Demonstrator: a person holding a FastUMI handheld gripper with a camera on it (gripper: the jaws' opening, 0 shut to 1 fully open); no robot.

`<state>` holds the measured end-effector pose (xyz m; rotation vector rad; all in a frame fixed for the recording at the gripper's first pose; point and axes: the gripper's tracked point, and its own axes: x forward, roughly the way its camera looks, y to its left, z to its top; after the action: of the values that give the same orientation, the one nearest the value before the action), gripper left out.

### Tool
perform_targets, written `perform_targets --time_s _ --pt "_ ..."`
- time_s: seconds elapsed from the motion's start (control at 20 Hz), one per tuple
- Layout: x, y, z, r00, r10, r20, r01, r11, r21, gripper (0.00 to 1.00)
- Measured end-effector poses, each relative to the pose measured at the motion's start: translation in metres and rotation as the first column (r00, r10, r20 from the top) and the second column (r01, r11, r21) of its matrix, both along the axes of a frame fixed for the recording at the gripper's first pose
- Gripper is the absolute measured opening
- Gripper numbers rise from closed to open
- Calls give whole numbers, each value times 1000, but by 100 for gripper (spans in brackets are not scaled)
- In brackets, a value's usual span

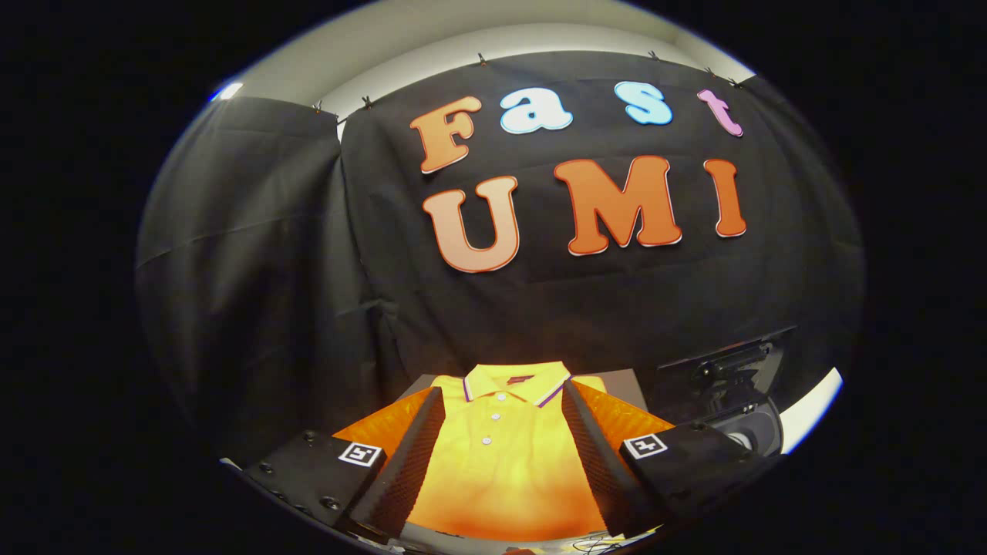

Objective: Put the clothes into the washing machine and then close the washing machine lid.

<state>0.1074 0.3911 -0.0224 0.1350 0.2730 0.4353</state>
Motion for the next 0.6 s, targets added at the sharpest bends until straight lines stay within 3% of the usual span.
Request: perform_targets --time_s 0.25,0.6 --pt "26 39 -52 994 12 -113 -15 1000 -23 98" --pt "48 39 -114 972 -84 -220 39 978 -203 98"
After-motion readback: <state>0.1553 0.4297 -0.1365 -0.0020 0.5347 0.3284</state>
